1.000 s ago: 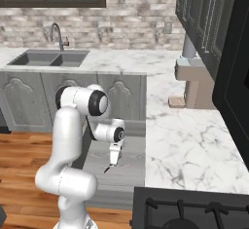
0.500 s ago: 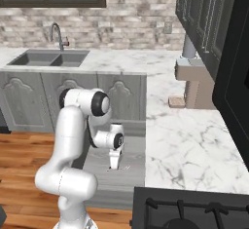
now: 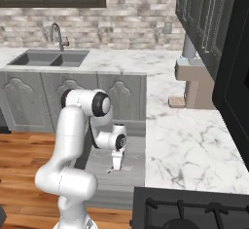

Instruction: Organize the utensils by type. Pick up the wooden spoons from the counter and place them in the open cabinet. Then pick up the metallic utensils from the counter and place them in the open drawer.

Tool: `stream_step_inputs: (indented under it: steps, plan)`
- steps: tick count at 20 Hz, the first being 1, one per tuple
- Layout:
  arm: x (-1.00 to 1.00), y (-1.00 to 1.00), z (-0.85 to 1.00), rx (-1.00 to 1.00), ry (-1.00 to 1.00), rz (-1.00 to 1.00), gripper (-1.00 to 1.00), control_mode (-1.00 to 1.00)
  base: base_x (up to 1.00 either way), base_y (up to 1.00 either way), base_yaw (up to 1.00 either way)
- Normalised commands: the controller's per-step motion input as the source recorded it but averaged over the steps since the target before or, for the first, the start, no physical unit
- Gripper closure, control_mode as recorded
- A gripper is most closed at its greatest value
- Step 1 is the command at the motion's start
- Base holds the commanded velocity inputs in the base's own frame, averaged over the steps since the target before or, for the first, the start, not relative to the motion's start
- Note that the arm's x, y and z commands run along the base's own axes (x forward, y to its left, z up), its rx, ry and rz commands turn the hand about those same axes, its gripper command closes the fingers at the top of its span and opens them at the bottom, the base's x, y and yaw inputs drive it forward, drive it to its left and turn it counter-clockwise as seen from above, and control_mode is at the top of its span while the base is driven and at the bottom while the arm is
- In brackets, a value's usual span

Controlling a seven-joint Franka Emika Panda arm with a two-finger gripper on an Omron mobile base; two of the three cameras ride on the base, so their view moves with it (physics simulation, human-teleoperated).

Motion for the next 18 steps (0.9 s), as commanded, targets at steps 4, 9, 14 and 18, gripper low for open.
stream_step_inputs:
  steps: [4,9,14,18]
  plan:
    - [-0.12,0.00,0.17,0.00,0.00,-0.01,-1.00,-1.00,0.00,0.00,0.00]
    - [-0.20,0.00,0.46,0.00,-0.08,0.00,-1.00,-1.00,0.00,0.00,0.00]
    - [-0.36,0.09,0.62,0.00,-0.23,0.00,-1.00,-1.00,0.00,0.00,0.00]
    - [-0.53,0.19,0.62,0.00,-0.15,0.08,-1.00,-1.00,0.00,0.00,0.00]
